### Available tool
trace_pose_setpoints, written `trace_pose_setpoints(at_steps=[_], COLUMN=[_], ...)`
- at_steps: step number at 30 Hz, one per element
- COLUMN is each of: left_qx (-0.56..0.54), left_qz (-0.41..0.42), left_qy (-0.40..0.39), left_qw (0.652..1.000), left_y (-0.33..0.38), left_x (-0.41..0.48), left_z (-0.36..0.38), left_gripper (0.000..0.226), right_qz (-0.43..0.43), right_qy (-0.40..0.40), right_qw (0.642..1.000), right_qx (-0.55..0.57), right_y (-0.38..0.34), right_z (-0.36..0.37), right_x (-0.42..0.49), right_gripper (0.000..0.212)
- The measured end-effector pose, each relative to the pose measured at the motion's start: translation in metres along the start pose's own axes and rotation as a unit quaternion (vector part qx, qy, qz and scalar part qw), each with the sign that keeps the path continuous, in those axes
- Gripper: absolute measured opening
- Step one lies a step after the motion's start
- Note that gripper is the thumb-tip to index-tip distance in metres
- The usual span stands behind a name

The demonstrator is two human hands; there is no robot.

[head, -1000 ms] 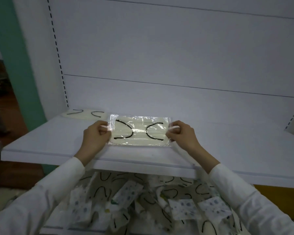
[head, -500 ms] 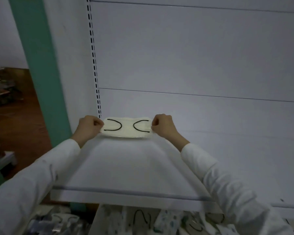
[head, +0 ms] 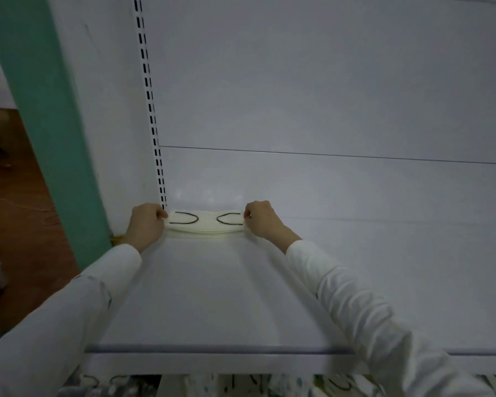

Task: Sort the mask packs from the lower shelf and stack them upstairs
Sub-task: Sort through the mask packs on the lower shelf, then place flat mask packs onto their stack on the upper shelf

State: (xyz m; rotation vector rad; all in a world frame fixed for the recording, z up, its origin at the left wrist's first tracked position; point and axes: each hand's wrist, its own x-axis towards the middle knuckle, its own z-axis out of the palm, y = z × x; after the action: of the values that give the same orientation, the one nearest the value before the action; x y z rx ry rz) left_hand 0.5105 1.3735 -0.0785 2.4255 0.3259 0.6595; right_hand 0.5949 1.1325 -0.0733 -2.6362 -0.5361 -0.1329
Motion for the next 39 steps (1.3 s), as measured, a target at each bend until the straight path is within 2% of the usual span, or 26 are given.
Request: trace_pose_setpoints(at_steps=[6, 12, 15, 25, 33, 39], left_qx=[0.056, 0.194, 0.215, 0.197, 0.152, 0.079], left_qz=[0.016, 0.091, 0.123, 0.166, 0.234, 0.256], left_qy=[-0.052, -0.021, -0.017, -0.041, -0.078, -0.102], left_qw=[0.997, 0.976, 0.969, 0.965, 0.957, 0.958], left_y=[-0.005, 0.012, 0.035, 0.15, 0.258, 0.31], left_x=[-0.004, -0.017, -0.032, -0.139, -0.267, -0.356], left_z=[0.006, -0.008, -0.012, 0.015, 0.06, 0.098], left_gripper=[0.021, 0.025, 0.028, 0.028, 0.032, 0.025], right_qz=[0.003, -0.069, -0.117, -0.192, -0.204, -0.237], right_qy=[-0.04, -0.014, 0.004, 0.017, 0.015, 0.075], right_qw=[0.998, 0.992, 0.981, 0.957, 0.962, 0.961], right_qx=[-0.049, -0.107, -0.154, -0.214, -0.181, -0.124], right_y=[0.004, 0.008, 0.015, 0.093, 0.183, 0.251], right_z=[0.004, -0.03, -0.054, -0.12, -0.159, -0.164], right_x=[-0.005, -0.027, -0.05, -0.167, -0.289, -0.369], right_gripper=[0.028, 0.046, 0.049, 0.046, 0.049, 0.048])
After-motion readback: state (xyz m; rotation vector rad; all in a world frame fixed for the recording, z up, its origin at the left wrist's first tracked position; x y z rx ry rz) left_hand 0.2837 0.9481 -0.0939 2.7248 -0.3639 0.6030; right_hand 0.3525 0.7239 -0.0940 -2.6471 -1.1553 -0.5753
